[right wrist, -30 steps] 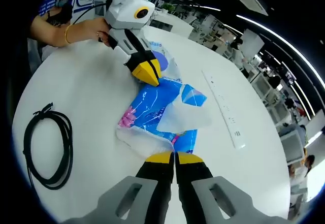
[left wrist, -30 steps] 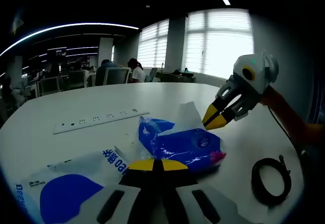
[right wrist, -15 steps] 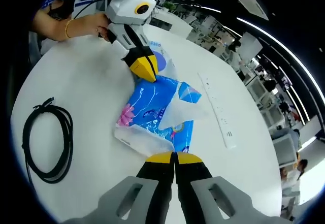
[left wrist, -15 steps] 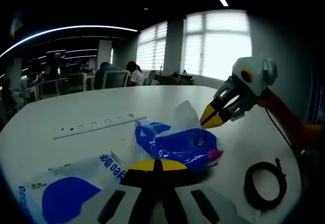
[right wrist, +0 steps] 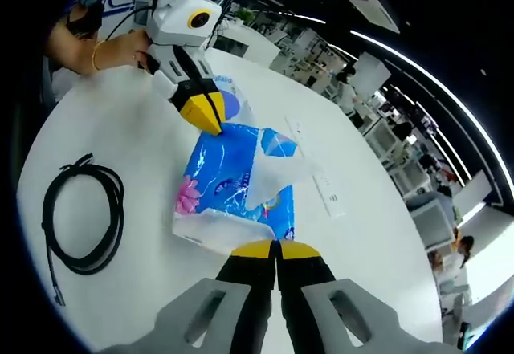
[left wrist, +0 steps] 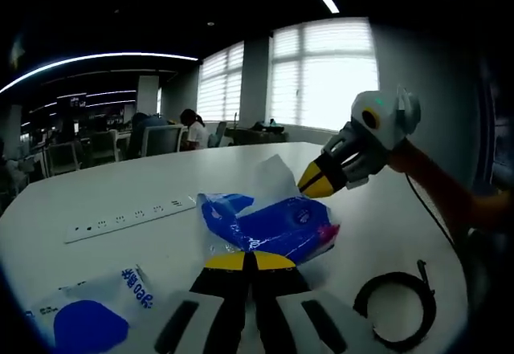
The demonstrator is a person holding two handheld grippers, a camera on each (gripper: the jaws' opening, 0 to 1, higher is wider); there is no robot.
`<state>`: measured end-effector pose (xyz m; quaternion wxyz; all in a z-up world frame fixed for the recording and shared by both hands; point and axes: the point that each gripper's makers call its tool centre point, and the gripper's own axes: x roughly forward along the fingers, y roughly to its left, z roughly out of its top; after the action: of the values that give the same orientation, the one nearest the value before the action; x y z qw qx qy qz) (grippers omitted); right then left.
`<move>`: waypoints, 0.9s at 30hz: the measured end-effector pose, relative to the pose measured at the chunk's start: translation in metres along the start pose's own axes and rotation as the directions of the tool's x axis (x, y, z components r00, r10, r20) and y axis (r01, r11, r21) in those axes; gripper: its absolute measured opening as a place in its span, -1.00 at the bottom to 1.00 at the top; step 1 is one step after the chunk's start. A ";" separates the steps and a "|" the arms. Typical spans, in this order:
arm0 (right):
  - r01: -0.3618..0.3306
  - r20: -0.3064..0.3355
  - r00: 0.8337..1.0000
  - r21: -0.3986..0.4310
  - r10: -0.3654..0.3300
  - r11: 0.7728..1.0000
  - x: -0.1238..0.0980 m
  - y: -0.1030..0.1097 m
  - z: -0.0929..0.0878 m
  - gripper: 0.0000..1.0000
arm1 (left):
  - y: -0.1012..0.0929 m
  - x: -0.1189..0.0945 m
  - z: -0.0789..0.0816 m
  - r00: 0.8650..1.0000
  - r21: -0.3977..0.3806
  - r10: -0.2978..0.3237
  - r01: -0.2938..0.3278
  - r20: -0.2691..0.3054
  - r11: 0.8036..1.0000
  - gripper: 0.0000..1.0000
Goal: Arrange the tabletop items into an orderly group along one side of the table until the central work area is clear of visible clutter.
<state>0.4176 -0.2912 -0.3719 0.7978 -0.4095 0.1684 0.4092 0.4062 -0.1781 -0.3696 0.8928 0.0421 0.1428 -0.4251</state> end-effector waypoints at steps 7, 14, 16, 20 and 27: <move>0.035 -0.008 0.999 0.041 -0.035 0.999 -0.015 -0.010 -0.016 -1.00 | -0.023 0.013 0.004 0.999 0.016 -0.048 0.048 -0.007 0.999 -1.00; 0.069 -0.024 0.997 0.059 -0.067 0.996 -0.027 -0.014 -0.032 -1.00 | -0.049 0.024 0.000 0.995 0.023 -0.095 0.096 -0.018 0.995 -1.00; 0.074 -0.030 0.997 0.060 -0.072 0.995 -0.027 -0.014 -0.036 -1.00 | -0.055 0.026 -0.002 0.994 0.027 -0.104 0.104 -0.022 0.994 -1.00; 0.076 -0.036 0.997 0.072 -0.073 0.995 -0.026 -0.014 -0.043 -1.00 | -0.063 0.028 -0.004 0.993 0.036 -0.111 0.112 -0.028 0.993 -1.00; 0.078 -0.046 0.996 0.102 -0.073 0.992 -0.022 -0.011 -0.060 -1.00 | -0.077 0.035 -0.016 0.990 0.034 -0.133 0.135 -0.052 0.990 -1.00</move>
<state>0.4171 -0.3532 -0.3893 0.8292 -0.3822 0.1905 0.3607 0.3645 -0.2502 -0.3911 0.8575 0.0596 0.1592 -0.4856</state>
